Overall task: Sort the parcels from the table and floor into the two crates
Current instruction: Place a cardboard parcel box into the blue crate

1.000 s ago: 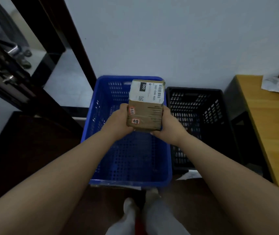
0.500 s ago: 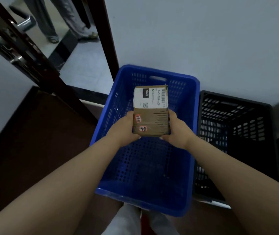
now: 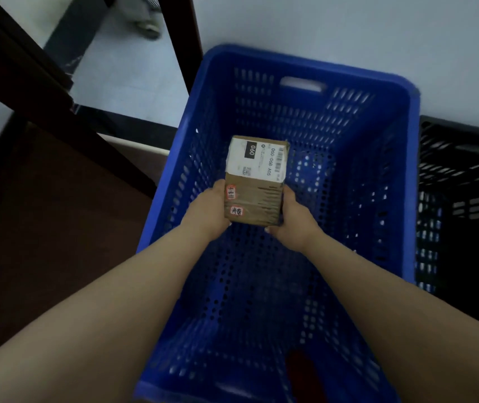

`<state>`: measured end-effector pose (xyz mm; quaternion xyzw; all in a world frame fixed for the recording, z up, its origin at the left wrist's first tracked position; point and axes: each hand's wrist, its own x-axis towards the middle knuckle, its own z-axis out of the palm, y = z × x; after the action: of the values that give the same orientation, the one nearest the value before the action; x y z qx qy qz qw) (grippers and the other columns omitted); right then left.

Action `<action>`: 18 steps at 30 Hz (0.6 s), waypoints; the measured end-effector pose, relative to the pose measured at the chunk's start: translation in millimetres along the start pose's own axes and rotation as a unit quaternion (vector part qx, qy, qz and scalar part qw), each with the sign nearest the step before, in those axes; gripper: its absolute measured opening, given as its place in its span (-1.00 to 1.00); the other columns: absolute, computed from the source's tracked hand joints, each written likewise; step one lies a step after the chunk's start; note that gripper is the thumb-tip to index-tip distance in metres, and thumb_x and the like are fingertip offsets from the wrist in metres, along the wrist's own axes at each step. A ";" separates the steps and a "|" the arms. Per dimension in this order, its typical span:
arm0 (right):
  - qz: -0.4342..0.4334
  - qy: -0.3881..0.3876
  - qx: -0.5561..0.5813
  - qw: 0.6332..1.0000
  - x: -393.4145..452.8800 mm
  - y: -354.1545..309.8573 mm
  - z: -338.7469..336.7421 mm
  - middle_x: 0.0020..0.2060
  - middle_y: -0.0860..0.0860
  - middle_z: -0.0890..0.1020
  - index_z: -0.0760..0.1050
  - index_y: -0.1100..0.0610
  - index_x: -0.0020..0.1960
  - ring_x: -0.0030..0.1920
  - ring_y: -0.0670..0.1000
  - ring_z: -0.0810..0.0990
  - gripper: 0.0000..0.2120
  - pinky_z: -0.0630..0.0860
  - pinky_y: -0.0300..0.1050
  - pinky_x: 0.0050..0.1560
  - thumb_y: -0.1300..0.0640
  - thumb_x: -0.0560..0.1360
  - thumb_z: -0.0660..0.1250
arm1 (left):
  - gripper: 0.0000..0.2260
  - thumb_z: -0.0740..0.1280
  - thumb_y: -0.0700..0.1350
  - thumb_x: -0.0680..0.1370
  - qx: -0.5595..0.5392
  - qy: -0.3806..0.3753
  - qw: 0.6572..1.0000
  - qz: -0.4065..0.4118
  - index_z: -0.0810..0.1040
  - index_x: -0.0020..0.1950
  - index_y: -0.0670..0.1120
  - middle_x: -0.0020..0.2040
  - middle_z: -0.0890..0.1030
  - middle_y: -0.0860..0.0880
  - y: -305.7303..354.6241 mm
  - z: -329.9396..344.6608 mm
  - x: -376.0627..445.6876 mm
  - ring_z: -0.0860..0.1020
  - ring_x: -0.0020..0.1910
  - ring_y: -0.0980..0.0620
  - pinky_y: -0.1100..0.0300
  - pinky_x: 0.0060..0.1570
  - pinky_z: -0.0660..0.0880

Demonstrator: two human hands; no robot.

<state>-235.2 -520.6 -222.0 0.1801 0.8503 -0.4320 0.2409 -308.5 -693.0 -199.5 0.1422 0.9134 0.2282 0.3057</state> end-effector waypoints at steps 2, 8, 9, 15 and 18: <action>0.001 0.006 -0.004 1.000 27.8 5.3 9.0 0.26 0.07 0.48 -0.17 0.05 0.57 0.14 0.02 0.49 -0.09 0.48 -0.10 0.12 0.24 0.49 0.40 | -0.53 0.38 -0.27 0.48 -0.002 0.000 1.000 -0.003 0.33 0.34 -0.17 0.11 0.54 -0.16 -13.2 8.4 22.6 0.53 0.07 -0.10 0.06 0.05 0.49; 0.002 0.035 -0.014 0.999 105.6 13.1 25.2 0.25 0.12 0.48 -0.14 0.07 0.57 0.20 0.11 0.51 -0.12 0.50 0.04 0.21 0.25 0.49 0.38 | -0.35 0.43 -0.27 0.46 0.018 0.007 1.000 -0.018 0.21 0.48 -0.15 0.24 0.47 -0.18 -40.4 22.7 87.1 0.48 0.20 -0.12 0.03 0.19 0.46; 0.003 0.041 -0.009 0.999 116.6 13.5 27.3 0.26 0.12 0.48 -0.15 0.07 0.57 0.20 0.11 0.51 -0.13 0.50 0.01 0.20 0.26 0.50 0.37 | -0.27 0.45 -0.25 0.46 0.027 0.003 0.999 -0.025 0.13 0.52 -0.14 0.31 0.42 -0.19 -42.4 24.2 95.9 0.44 0.26 -0.13 0.01 0.26 0.42; 0.030 -0.019 -0.024 0.999 157.7 7.7 39.6 0.42 0.14 0.34 -0.22 0.12 0.58 0.34 0.10 0.40 -0.10 0.39 -0.19 0.20 0.24 0.51 0.37 | -0.09 0.44 -0.16 0.51 0.060 -0.054 0.995 -0.055 -0.20 0.58 -0.18 0.54 0.08 -0.21 -43.9 38.0 126.5 0.18 0.49 -0.15 0.04 0.46 0.20; 0.041 -0.037 -0.041 0.998 155.3 6.9 37.4 0.46 0.16 0.29 -0.24 0.14 0.58 0.37 0.13 0.37 -0.09 0.37 -0.19 0.21 0.19 0.53 0.38 | -0.12 0.41 -0.16 0.53 0.065 -0.075 0.992 -0.076 -0.20 0.58 -0.18 0.57 0.02 -0.16 -41.8 41.3 125.7 0.15 0.51 -0.13 0.10 0.47 0.17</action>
<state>-349.4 -532.2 -333.3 0.1891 0.8494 -0.3930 0.2972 -384.9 -665.0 -311.9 0.1083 0.9089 0.1329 0.3801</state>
